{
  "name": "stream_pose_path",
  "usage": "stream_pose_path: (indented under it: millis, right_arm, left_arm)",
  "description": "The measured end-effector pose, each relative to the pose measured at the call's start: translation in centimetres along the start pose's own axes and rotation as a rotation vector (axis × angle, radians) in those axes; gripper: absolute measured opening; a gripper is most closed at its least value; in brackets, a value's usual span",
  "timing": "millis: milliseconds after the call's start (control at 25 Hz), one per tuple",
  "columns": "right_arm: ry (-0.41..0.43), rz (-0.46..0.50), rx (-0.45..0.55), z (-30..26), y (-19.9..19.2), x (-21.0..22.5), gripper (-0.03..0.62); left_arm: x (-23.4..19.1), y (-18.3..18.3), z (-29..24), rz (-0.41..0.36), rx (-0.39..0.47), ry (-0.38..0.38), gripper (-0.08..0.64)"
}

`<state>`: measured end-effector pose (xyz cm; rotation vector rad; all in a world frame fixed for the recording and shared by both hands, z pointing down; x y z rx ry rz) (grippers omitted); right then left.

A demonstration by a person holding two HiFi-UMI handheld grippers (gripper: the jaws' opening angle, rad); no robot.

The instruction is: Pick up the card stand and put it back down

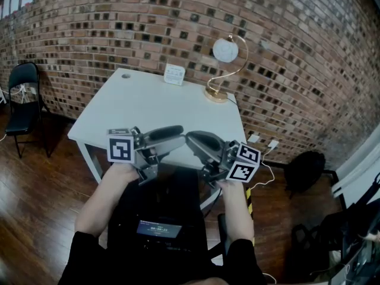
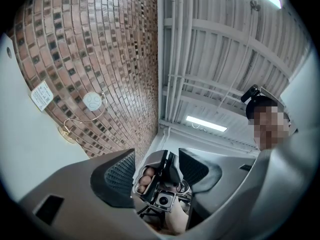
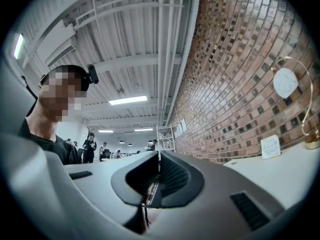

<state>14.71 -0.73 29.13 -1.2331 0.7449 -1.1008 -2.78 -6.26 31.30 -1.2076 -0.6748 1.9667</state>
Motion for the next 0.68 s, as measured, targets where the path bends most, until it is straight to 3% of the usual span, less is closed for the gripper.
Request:
stream_pose_path:
  millis: [160, 360, 520, 680]
  right_arm:
    - [0.001, -0.002, -0.001, 0.05, -0.01, 0.09, 0.031]
    - [0.004, -0.005, 0.000, 0.10, -0.18, 0.18, 0.029]
    - [0.006, -0.010, 0.001, 0.11, -0.17, 0.24, 0.029]
    - [0.008, -0.012, 0.002, 0.21, -0.25, 0.32, 0.025]
  left_arm:
    - [-0.05, -0.06, -0.10, 0.010, 0.001, -0.005, 0.259]
    - [0.00, 0.22, -0.07, -0.029, -0.009, 0.015, 0.259]
    - [-0.20, -0.14, -0.08, 0.012, -0.001, -0.002, 0.259]
    - [-0.24, 0.01, -0.05, -0.007, -0.004, 0.008, 0.259]
Point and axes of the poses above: the fingertips, and each gripper's own axes: z backward along the fingers, x to its right, y out of its top, the point moved 9 cm from there along z, backward along the fingers, and after that the axes turned 2 degrees about z, right-handed, at the moved point
